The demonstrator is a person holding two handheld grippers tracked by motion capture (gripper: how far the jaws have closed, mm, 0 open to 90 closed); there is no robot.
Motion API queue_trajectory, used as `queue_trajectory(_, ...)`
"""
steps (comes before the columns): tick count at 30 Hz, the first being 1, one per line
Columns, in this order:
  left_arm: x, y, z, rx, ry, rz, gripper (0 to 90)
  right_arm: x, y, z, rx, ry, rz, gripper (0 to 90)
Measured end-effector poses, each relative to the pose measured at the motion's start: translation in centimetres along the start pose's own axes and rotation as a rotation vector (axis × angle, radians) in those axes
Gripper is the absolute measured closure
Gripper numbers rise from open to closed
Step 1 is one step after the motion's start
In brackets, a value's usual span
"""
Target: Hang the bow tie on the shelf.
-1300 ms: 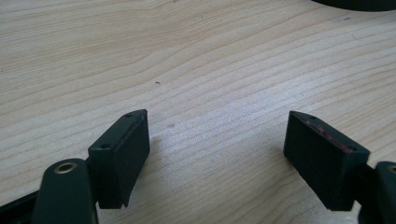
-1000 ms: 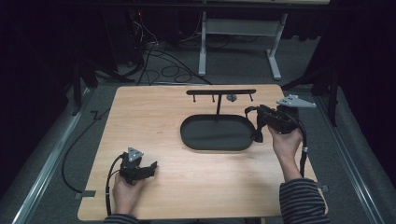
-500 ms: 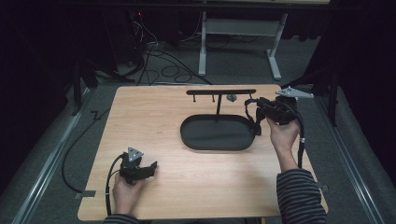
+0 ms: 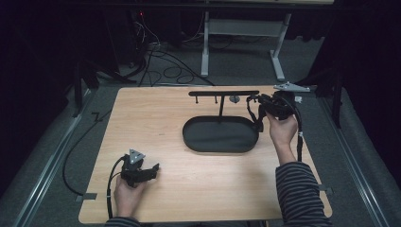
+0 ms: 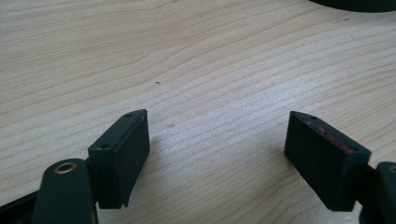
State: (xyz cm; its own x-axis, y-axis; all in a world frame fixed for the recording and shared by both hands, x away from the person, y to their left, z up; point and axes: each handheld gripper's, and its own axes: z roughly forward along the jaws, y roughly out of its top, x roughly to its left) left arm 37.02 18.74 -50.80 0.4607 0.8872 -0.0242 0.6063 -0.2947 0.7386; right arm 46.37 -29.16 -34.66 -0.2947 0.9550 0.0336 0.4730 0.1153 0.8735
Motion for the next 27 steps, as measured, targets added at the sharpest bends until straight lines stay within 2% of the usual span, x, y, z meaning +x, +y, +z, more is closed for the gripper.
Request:
queue_trajectory(3,0.0,0.0,0.0,-0.001,0.0,-0.001,22.6,-0.3,0.0,0.3,0.001,0.004,0.023,80.5)
queue_trajectory(11,0.0,0.0,0.0,0.0,0.001,0.001,22.6,-0.8,-0.1,0.7,0.012,-0.003,0.042,76.2)
queue_trajectory(20,0.0,0.0,0.0,0.0,0.0,0.001,22.7,-0.8,-0.3,-0.1,0.006,-0.004,0.024,70.0)
queue_trajectory(27,0.0,0.0,0.0,0.0,0.001,0.001,22.7,-1.0,-0.6,-1.2,0.001,0.031,0.029,64.6)
